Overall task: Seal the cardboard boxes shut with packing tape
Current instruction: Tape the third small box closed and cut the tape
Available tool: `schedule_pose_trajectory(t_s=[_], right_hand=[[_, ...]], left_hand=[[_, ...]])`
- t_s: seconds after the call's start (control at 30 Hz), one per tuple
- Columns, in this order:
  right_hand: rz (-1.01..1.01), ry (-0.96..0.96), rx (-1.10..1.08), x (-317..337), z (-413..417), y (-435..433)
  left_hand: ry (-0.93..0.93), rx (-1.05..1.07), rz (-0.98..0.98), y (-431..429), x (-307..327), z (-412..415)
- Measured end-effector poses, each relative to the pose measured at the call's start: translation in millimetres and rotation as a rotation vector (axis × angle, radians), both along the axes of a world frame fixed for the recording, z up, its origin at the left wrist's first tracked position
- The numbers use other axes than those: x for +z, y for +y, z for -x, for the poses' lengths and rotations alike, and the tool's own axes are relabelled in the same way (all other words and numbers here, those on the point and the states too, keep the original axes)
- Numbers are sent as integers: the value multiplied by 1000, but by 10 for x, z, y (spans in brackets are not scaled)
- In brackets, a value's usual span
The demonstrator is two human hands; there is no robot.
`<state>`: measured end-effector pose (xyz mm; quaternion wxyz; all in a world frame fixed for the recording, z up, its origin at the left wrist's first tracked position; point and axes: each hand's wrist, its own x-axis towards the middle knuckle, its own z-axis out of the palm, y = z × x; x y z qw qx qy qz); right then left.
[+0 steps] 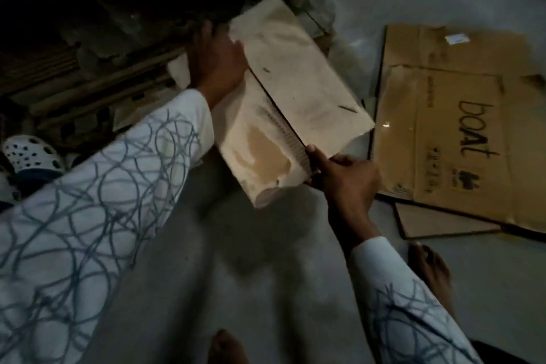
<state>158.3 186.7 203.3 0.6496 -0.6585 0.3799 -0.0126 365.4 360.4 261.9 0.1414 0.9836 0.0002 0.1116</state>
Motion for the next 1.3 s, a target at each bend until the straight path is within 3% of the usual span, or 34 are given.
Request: schedule_pose_trajectory(t_s=[0.1, 0.17, 0.23, 0.33, 0.43, 0.57, 0.8, 1.1, 1.3], right_hand=[[-113, -20, 57, -93, -436, 112], [-69, -33, 137, -216, -633, 182], [99, -39, 264, -248, -765, 192], [537, -79, 330, -179, -871, 55], [704, -171, 243, -125, -1012, -184], [516, -150, 426, -189, -1272, -348], [525, -333, 677, -367, -1933, -311], [513, -423, 696, -348, -2149, -308], [367, -324, 628, -318, -2076, -323]], left_hand=[[251, -96, -39, 4, -165, -503], [464, -118, -110, -54, -407, -470], [557, -149, -129, -64, -544, -206], [627, -248, -68, 47, -548, 314], [567, -238, -95, 127, -543, 615], [496, -234, -99, 139, -519, 431], [237, -176, 122, 418, -625, 169], [229, -170, 213, 477, -729, -86], [231, -200, 263, 543, -702, -37]])
